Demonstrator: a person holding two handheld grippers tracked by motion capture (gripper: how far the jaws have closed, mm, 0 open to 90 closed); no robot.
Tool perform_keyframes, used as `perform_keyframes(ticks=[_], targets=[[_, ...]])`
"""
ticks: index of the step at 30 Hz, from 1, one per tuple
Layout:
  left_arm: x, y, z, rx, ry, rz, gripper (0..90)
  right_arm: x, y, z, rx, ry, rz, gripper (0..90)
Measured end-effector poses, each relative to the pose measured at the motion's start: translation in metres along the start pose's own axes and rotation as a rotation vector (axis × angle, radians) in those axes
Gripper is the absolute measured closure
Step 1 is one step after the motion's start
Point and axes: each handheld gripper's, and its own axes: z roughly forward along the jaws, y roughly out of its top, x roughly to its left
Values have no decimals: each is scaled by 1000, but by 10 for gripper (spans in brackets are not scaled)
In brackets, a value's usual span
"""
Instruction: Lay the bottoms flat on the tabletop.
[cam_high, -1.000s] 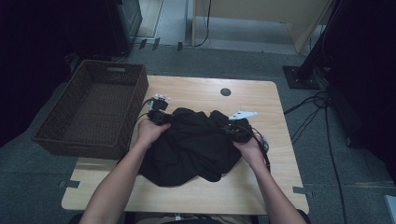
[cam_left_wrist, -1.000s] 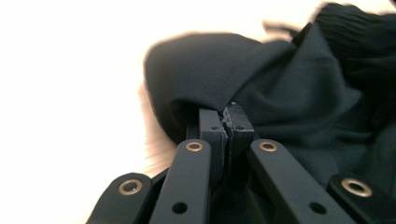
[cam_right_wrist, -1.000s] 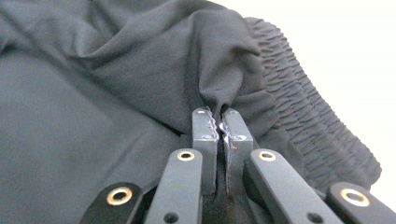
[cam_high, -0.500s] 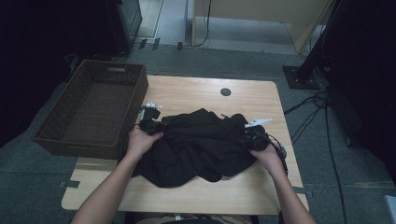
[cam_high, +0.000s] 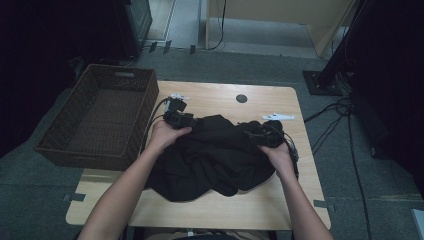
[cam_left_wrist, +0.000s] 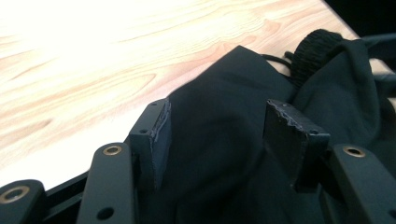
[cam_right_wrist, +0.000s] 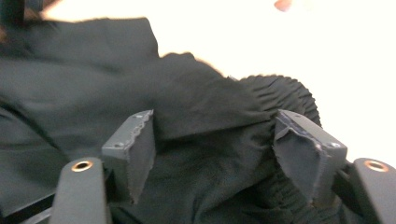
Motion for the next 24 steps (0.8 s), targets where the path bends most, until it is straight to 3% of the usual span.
perform_keyframes(ticks=[1, 4, 6, 8, 11, 12, 13, 16, 19, 24], targets=[[0, 1, 15, 39, 0, 6, 423, 2, -3, 6, 25, -3, -3, 394], [-1, -7, 34, 149, 27, 37, 488, 10, -15, 12, 91, -13, -68, 672], [-2, -13, 42, 211, 59, 83, 525, 14, -24, 9, 133, 27, -111, 787], [-3, -20, 43, 203, 77, 104, 640, 20, -34, 3, 154, 40, -141, 863], [0, -24, 40, 206, 77, 68, 815, 21, -47, 0, 201, 45, -161, 894], [1, -25, 38, 198, 80, 59, 815, 21, -47, 0, 201, 45, -161, 894], [4, -28, 31, 168, 86, 44, 880, 17, -51, 0, 211, 44, -142, 900], [11, -28, 21, 135, 108, 10, 900, 9, -52, -2, 201, 55, -110, 900], [28, -33, -6, 57, 122, -84, 900, 2, -53, -6, 216, 53, -101, 900], [35, -49, -24, 54, 114, -102, 900, -13, -56, -15, 218, 21, -66, 891]])
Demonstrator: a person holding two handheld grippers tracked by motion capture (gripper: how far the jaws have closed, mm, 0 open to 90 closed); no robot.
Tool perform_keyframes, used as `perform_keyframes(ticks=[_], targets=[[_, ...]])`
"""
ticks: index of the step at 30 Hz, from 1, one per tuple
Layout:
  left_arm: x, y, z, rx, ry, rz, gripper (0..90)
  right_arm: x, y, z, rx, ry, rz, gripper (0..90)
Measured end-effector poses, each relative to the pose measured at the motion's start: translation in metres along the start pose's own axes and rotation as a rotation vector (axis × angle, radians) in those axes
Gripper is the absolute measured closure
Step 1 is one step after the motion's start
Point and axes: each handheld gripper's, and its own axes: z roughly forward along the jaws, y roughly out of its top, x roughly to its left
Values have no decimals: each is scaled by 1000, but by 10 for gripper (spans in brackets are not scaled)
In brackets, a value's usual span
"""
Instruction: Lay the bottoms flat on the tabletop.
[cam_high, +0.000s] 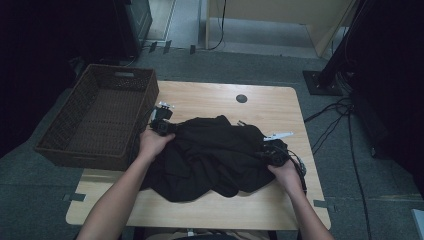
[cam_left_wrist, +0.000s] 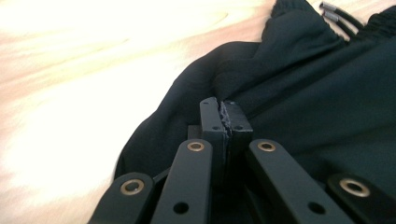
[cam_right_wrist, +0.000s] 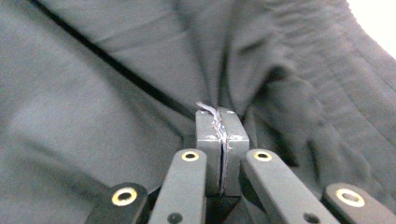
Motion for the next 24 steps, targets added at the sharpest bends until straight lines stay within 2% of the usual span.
perform_keyframes(ticks=[2, 4, 6, 7, 9, 10, 11, 13, 15, 17, 20, 22, 23, 24], targets=[[-1, -7, -3, -1, -6, 2, 897, -2, 0, 0, -3, -10, 10, 888], [-5, -14, -3, 19, -14, 14, 890, -2, 1, 2, -19, -37, -11, 880], [-8, -17, -3, 27, -10, 24, 885, 0, 2, 3, -20, -49, -8, 875], [-13, -22, -2, 38, -20, 39, 860, 1, 7, 7, -34, -76, -24, 801], [-18, -24, -2, 33, -35, 47, 752, 7, 13, 13, -50, -63, -42, 686], [-20, -23, -4, 15, -42, 51, 685, 9, 16, 14, -37, -30, -32, 673], [-22, -21, -7, 0, -47, 54, 639, 9, 20, 13, -23, -18, -24, 652], [-26, -15, -15, -26, -55, 60, 567, 6, 21, 6, -63, -27, -12, 611], [-31, -8, -23, -51, -62, 76, 544, -1, 20, -3, -98, -40, 19, 548], [-37, 0, -31, -76, -63, 92, 515, -9, 15, -12, -105, -56, 40, 527], [-43, 7, -37, -102, -79, 92, 497, -20, 5, -24, -131, -90, 72, 485], [-50, 12, -35, -103, -99, 105, 504, -27, -2, -29, -138, -116, 91, 436], [-56, 14, -27, -82, -123, 117, 515, -30, -6, -31, -137, -131, 103, 406], [-56, 14, -27, -82, -123, 117, 521, -34, -10, -31, -135, -149, 118, 384]])
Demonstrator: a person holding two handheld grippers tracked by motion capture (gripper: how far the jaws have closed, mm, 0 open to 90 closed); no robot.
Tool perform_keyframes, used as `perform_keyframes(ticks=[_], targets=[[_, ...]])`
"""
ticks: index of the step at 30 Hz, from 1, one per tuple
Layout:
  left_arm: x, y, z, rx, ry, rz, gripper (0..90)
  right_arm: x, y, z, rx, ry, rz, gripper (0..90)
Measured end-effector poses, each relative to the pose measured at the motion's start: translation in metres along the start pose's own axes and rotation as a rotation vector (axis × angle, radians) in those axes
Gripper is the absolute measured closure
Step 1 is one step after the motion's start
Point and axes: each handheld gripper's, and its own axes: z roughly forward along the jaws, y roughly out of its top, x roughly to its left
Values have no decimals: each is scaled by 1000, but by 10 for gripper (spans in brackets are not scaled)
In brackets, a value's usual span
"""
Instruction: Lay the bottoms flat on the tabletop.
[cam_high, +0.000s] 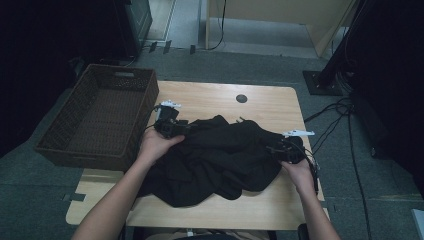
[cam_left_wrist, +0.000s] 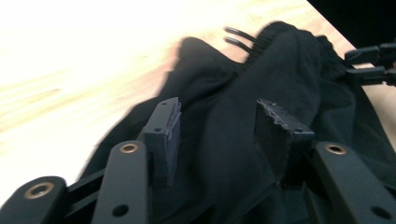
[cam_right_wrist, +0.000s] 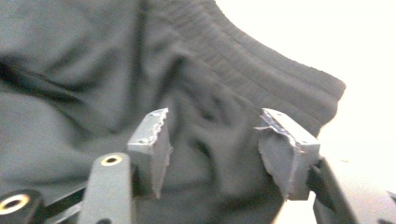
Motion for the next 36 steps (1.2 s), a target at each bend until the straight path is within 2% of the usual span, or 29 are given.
perform_keyframes(ticks=[1, 3, 5, 6, 7, 8, 9, 11, 12, 13, 14, 16, 18, 19, 22, 23, 26, 27, 28, 29, 30, 31, 32, 33, 36], targets=[[-4, -3, 13, 38, -33, 9, 526, -4, -4, -1, -1, -13, 20, 370], [-8, -8, 27, 58, -54, 12, 531, -11, -11, -2, -3, -19, 62, 362], [-9, -11, 33, 68, -61, 10, 541, -15, -17, 1, 12, -19, 89, 354], [-12, -16, 45, 97, -60, 17, 545, -16, -18, 4, 26, -17, 93, 351], [-12, -16, 45, 97, -60, 17, 547, -15, -19, 6, 32, -20, 90, 351], [-12, -20, 54, 131, -42, 33, 554, -14, -19, 8, 18, -28, 77, 368], [-12, -20, 54, 131, -42, 33, 564, -13, -19, 9, 16, -33, 68, 387], [-11, -24, 65, 177, -25, 46, 564, -9, -16, 11, 19, -29, 54, 453], [-11, -24, 65, 177, -25, 46, 563, -9, -16, 11, 19, -29, 54, 453], [-11, -28, 71, 202, -17, 51, 561, -4, -15, 13, 14, -27, 19, 599], [-11, -30, 73, 205, -12, 53, 561, -1, -14, 15, 16, -21, 5, 670], [-9, -35, 74, 183, -22, 39, 557, 4, -10, 17, 41, 26, 2, 807], [-8, -36, 72, 171, -30, 33, 543, 10, -5, 15, 42, 74, 0, 863], [-6, -34, 66, 157, -38, 23, 522, 13, -1, 12, 18, 92, -4, 869], [-9, -28, 55, 117, -33, 34, 484, 29, 16, -4, -72, 173, 4, 872], [-13, -19, 41, 75, -46, 39, 473, 35, 23, -8, -101, 200, -7, 871], [-22, -7, 24, 16, -91, 45, 446, 59, 47, -14, -161, 271, -44, 871], [-25, -5, 20, 0, -118, 46, 441, 67, 56, -12, -169, 299, -51, 870], [-25, -5, 20, 0, -118, 46, 436, 76, 64, -10, -176, 326, -57, 869], [-30, -4, 15, -17, -147, 52, 434, 85, 72, -6, -183, 342, -70, 870], [-31, -5, 13, -20, -156, 54, 431, 95, 81, -2, -180, 353, -84, 869], [-31, -5, 13, -20, -156, 54, 426, 104, 88, 2, -178, 365, -99, 869], [-32, -7, 12, -24, -163, 52, 426, 104, 88, 2, -178, 365, -99, 869], [-31, -8, 11, -32, -171, 50, 417, 124, 103, 10, -168, 395, -120, 869], [-27, -13, 12, -37, -174, 51, 398, 152, 117, 18, -175, 441, -141, 865]])
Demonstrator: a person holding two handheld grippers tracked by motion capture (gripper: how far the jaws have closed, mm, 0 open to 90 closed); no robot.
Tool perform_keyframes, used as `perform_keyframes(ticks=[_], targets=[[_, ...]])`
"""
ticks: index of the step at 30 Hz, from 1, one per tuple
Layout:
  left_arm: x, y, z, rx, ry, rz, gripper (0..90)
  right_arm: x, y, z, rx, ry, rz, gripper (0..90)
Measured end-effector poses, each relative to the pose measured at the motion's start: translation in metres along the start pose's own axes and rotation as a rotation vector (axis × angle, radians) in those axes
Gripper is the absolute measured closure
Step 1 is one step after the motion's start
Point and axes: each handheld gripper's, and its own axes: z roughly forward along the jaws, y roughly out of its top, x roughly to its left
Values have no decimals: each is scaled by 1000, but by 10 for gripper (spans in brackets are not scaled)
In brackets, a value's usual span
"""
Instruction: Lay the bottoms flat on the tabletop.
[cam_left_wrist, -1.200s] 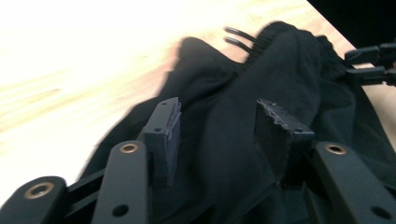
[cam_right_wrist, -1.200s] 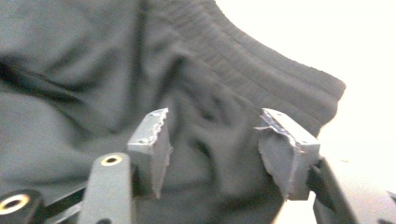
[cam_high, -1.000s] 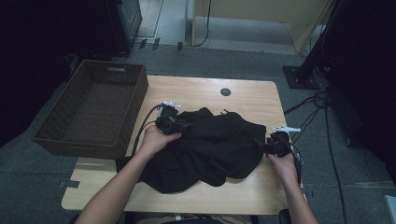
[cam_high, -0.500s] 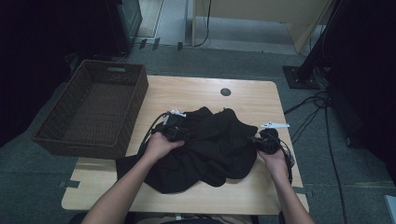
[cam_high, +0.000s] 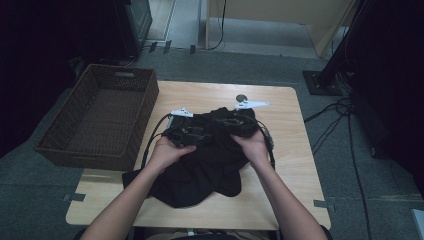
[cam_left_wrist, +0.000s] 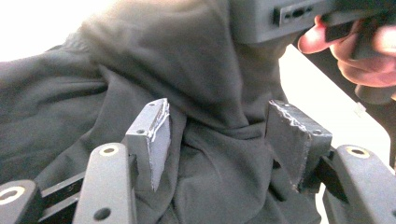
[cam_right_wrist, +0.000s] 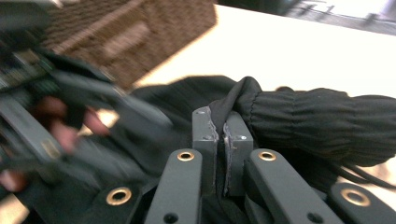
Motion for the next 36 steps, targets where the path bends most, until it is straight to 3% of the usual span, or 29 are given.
perform_keyframes(ticks=[3, 4, 6, 8, 9, 10, 11, 15, 16, 18, 20, 22, 23, 25, 28, 31, 33, 36], targets=[[7, -3, 5, -34, 11, -22, 389, 12, 7, 16, 7, 29, 0, 861], [12, -3, 10, -58, -3, -51, 389, 15, 8, 21, 10, 30, -5, 859], [14, -4, 18, -58, 4, -72, 425, 18, 8, 28, 7, 25, -2, 857], [14, -4, 21, -50, 15, -74, 624, 17, 9, 32, 6, 37, 10, 846], [17, -4, 26, -34, 53, -80, 759, 16, 9, 32, 4, 36, 19, 813], [20, -4, 27, -36, 48, -90, 846, 15, 9, 32, 1, 43, 27, 762], [23, -4, 27, -33, 49, -105, 876, 13, 9, 31, 3, 42, 35, 734], [24, -4, 14, -47, 78, -83, 886, 3, 9, 10, -22, -14, -7, 680], [26, -4, -4, -89, 109, -68, 886, -1, 9, 2, -41, -21, 0, 675], [29, -4, -12, -99, 122, -79, 886, -12, 5, -10, -66, -56, 5, 672], [42, -9, -23, -58, 211, -98, 885, -23, -2, -18, -65, -87, 20, 668], [53, -17, -23, -16, 256, -131, 884, -34, -11, -19, -46, -117, 39, 667], [53, -17, -23, -16, 256, -131, 883, -34, -11, -19, -46, -117, 39, 667], [68, -28, -18, 31, 308, -172, 879, -46, -30, -14, -8, -141, 68, 654], [77, -36, -10, 66, 348, -183, 875, -53, -46, -4, 29, -149, 89, 625], [81, -39, -3, 100, 349, -184, 876, -54, -59, 5, 64, -152, 94, 622], [82, -42, 10, 136, 351, -163, 877, -55, -66, 8, 78, -159, 93, 622], [78, -39, 19, 125, 337, -156, 879, -58, -74, 8, 90, -165, 102, 622]])
